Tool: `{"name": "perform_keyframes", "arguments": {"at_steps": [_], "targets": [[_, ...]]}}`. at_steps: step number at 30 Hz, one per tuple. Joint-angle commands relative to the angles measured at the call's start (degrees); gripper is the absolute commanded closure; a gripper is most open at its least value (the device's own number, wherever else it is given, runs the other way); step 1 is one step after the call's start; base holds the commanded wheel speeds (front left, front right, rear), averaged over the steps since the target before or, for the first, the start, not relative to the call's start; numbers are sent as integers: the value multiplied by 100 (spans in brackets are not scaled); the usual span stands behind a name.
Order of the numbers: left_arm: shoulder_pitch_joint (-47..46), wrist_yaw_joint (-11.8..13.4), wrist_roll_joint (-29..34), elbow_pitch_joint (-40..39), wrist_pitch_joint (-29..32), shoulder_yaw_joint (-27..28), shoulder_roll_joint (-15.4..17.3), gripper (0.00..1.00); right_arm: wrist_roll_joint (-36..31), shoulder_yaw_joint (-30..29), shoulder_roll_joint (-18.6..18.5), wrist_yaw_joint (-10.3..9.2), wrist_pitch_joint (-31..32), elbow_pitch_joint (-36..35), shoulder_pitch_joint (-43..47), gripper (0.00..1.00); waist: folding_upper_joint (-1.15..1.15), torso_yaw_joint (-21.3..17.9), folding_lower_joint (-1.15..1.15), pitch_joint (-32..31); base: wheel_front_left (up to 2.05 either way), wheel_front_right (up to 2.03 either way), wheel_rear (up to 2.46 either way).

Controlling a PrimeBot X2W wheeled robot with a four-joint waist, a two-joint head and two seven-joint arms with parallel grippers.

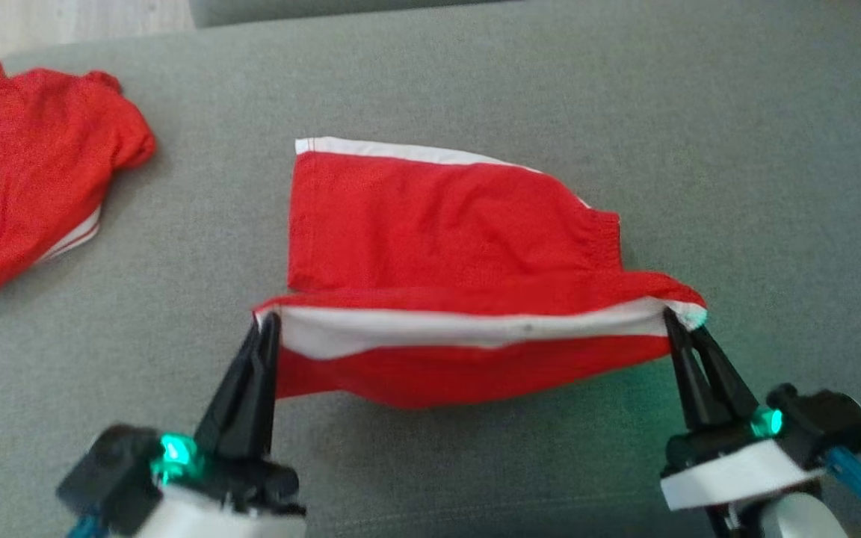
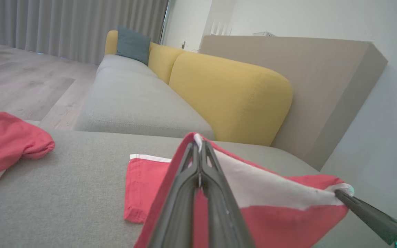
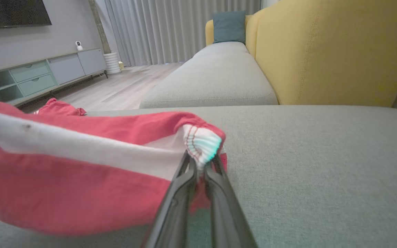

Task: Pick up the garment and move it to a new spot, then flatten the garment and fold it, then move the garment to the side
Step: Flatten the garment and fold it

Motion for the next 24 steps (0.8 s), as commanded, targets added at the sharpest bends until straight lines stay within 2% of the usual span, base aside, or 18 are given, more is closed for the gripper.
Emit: {"name": "perform_keyframes", "arguments": {"at_steps": [1, 14, 24], "targets": [[-331, -21, -8, -148, -29, 204, -29, 100, 38, 155, -41, -5, -60, -149, -276, 100, 0, -31, 1, 95, 0, 0, 0], [-3101, -38, -185, 2646, -25, 276, 397, 100, 119, 207, 340, -5, -267, 1185, -1713, 100, 0, -252, 1, 853, 0, 0, 0], [-4788, -37, -86, 4500, -26, 258, 485, 100, 478, 412, 410, -5, -350, 1993, -2752, 100, 0, -443, 1, 1516, 0, 0, 0]]}}
